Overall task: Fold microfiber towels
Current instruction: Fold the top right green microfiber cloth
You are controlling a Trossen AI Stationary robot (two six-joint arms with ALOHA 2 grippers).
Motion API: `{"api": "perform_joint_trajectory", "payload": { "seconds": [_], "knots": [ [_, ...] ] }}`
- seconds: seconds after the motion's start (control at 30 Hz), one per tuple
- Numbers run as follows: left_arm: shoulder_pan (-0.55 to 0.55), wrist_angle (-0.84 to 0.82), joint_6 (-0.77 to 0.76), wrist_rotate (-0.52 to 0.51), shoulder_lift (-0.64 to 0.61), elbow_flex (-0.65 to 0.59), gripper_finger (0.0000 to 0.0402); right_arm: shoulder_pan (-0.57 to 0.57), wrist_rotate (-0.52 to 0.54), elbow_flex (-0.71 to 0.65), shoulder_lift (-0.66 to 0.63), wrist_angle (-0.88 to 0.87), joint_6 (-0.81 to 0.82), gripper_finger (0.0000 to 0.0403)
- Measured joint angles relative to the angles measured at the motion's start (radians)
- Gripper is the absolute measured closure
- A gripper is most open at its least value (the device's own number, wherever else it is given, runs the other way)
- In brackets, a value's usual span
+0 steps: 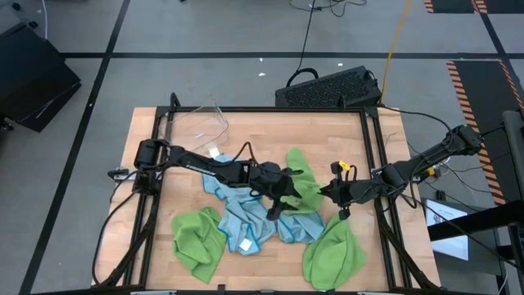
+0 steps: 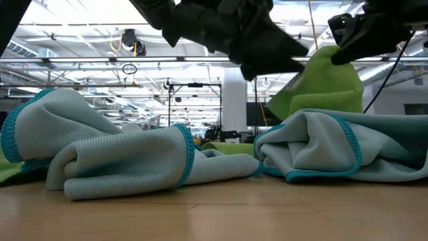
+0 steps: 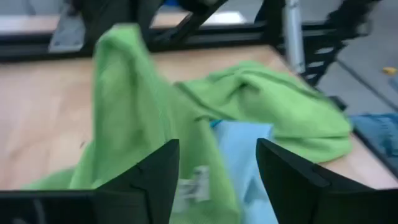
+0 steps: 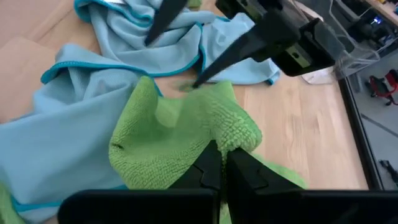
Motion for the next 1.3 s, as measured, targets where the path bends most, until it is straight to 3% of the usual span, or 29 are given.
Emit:
{"api": "perform_joint_trajectory", "payload": {
  "seconds": [0.1, 0.23, 0.3, 0.37, 0.53, 0.8, 1.0, 1.1, 1.3],
  "knots": [
    [-0.004, -0.046, -0.001, 0.019, 0.000, 0.000, 0.0200, 0.005, 0.000, 0.000, 0.000, -0.013, -0.001, 0.0403],
    [-0.028, -0.071, 0.002, 0.164, 0.000, 0.000, 0.0206, 0.007, -0.001, 0.000, 0.000, -0.033, -0.006, 0.0403],
    [-0.045, -0.069, 0.026, 0.190, 0.000, 0.000, 0.0209, 0.007, -0.001, 0.000, 0.000, -0.036, -0.014, 0.0403],
    [-0.058, -0.072, 0.049, 0.154, 0.000, 0.000, 0.0210, 0.007, -0.001, 0.000, 0.000, -0.047, -0.038, 0.0403],
    [-0.042, -0.126, 0.052, -0.048, -0.051, 0.001, 0.0211, 0.007, 0.000, 0.000, 0.000, -0.048, -0.069, 0.0403],
    [0.047, -0.185, 0.092, -0.215, -0.098, 0.001, 0.0211, 0.043, 0.001, 0.000, 0.000, -0.048, -0.104, 0.0403],
    [0.130, -0.029, -0.014, -0.191, -0.019, 0.000, 0.0211, 0.118, 0.054, 0.000, 0.000, -0.057, -0.138, 0.0403],
    [0.128, 0.053, -0.027, -0.116, 0.028, 0.000, 0.0211, 0.145, 0.054, 0.000, 0.000, -0.060, -0.139, 0.0403],
    [0.099, 0.133, -0.015, -0.086, 0.077, -0.001, 0.0211, 0.179, 0.058, 0.000, 0.000, -0.091, -0.261, 0.0403]
  ]
}}
